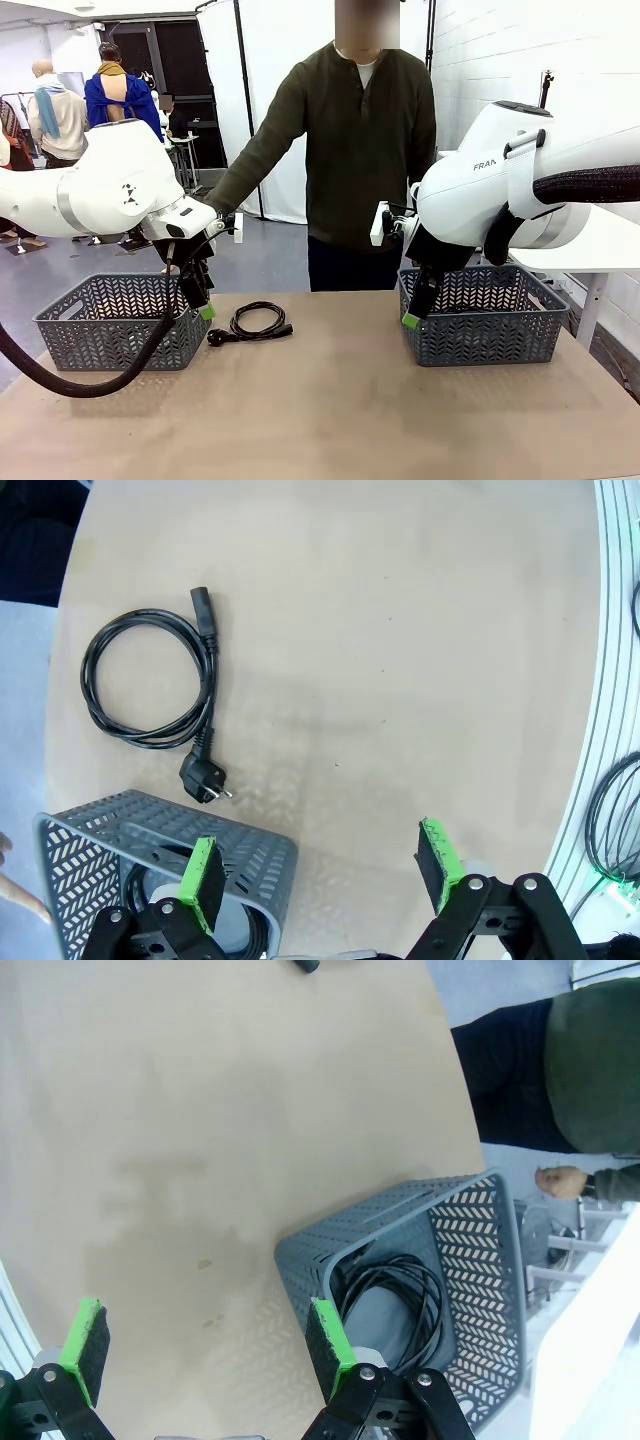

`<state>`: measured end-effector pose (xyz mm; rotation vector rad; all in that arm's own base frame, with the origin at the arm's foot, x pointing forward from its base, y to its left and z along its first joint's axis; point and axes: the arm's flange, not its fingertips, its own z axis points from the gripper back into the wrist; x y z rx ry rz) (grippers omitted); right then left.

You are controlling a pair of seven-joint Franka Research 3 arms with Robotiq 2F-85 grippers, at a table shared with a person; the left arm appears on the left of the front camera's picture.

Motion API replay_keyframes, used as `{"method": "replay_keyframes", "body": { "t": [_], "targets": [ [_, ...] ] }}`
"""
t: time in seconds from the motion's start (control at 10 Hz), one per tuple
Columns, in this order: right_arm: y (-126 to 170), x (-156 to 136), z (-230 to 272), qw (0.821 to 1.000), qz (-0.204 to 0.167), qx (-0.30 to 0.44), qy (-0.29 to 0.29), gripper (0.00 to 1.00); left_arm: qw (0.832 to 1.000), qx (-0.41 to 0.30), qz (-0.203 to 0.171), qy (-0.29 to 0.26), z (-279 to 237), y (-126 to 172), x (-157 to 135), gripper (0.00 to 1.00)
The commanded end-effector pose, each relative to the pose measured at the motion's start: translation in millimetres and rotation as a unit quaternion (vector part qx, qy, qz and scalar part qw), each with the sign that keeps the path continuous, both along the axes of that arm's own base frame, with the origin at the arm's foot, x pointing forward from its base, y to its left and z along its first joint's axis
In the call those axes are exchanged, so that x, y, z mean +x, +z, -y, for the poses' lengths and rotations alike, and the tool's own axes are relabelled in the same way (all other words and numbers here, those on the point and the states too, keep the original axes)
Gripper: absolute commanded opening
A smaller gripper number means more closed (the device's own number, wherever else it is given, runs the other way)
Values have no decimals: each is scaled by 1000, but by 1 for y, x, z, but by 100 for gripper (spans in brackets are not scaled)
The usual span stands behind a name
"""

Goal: Organize the cables according to human instructions.
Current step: Pick up a bundle of cables and place it in the basket indicated by the human.

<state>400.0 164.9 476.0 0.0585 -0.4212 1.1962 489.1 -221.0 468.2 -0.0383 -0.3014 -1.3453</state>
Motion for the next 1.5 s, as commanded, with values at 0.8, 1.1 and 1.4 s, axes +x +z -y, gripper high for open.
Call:
{"method": "replay_keyframes", "body": {
  "t": [0.8, 1.1, 1.4],
  "targets": [
    [-1, 0, 0, 1000, 3, -3, -6, 100, 996, 44, 23, -76, 23, 7, 16, 100],
    [-1, 0, 0, 1000, 3, -3, -6, 100, 989, 55, 9, -136, 41, 0, 37, 100],
    [-1, 0, 0, 1000, 3, -3, -6, 100, 982, 84, -40, -162, 50, -25, 70, 100]
  ]
}}
